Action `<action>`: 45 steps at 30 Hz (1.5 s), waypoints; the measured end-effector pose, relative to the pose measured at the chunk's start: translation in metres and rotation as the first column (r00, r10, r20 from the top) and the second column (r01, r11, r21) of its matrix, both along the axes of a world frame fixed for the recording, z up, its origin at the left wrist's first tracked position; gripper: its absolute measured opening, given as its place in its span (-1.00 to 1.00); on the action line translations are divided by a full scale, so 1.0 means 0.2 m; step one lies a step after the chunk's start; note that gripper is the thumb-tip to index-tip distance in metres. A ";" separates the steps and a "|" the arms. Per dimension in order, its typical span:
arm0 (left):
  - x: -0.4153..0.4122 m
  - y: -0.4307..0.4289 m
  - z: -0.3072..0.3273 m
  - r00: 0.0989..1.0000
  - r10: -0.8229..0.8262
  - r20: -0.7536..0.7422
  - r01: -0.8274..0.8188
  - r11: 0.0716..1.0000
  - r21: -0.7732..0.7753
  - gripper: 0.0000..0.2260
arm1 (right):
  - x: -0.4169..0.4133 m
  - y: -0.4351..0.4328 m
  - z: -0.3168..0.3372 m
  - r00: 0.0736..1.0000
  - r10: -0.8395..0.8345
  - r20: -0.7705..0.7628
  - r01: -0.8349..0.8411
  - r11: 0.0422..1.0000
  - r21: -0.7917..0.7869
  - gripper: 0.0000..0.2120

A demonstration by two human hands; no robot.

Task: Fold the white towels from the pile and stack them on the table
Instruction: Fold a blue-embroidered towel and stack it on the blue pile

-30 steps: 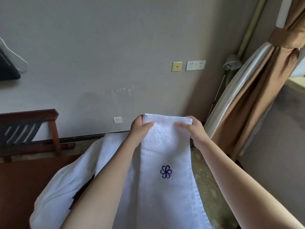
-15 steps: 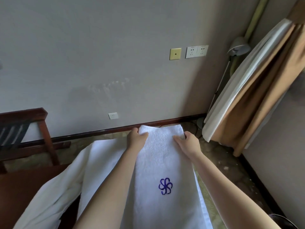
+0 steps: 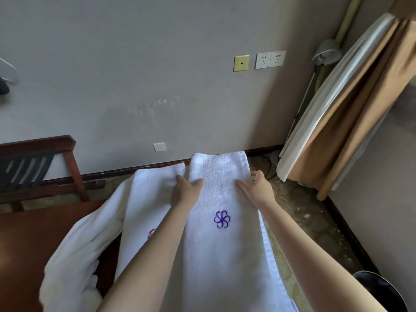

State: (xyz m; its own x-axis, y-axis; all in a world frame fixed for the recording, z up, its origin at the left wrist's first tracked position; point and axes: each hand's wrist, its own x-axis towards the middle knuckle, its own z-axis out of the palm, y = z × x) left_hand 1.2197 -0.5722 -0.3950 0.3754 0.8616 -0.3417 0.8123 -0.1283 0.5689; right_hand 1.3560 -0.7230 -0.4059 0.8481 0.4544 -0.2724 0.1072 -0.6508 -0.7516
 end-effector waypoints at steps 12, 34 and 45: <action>-0.47 -0.50 -0.07 0.996 0.066 0.053 -0.062 0.995 -0.079 -0.41 | -0.45 -0.42 0.04 0.991 0.137 0.015 -0.134 0.986 -0.100 -0.31; -0.77 -0.99 -0.07 0.986 0.117 0.117 -0.094 0.979 -0.182 -0.29 | -0.65 -0.88 0.05 0.960 0.232 -0.159 -0.227 0.973 0.053 -0.27; -0.80 -1.11 -0.04 0.972 -0.071 -0.225 0.110 0.980 0.166 -0.30 | -0.70 -0.93 -0.05 0.942 0.248 0.228 -0.216 0.964 -0.157 -0.26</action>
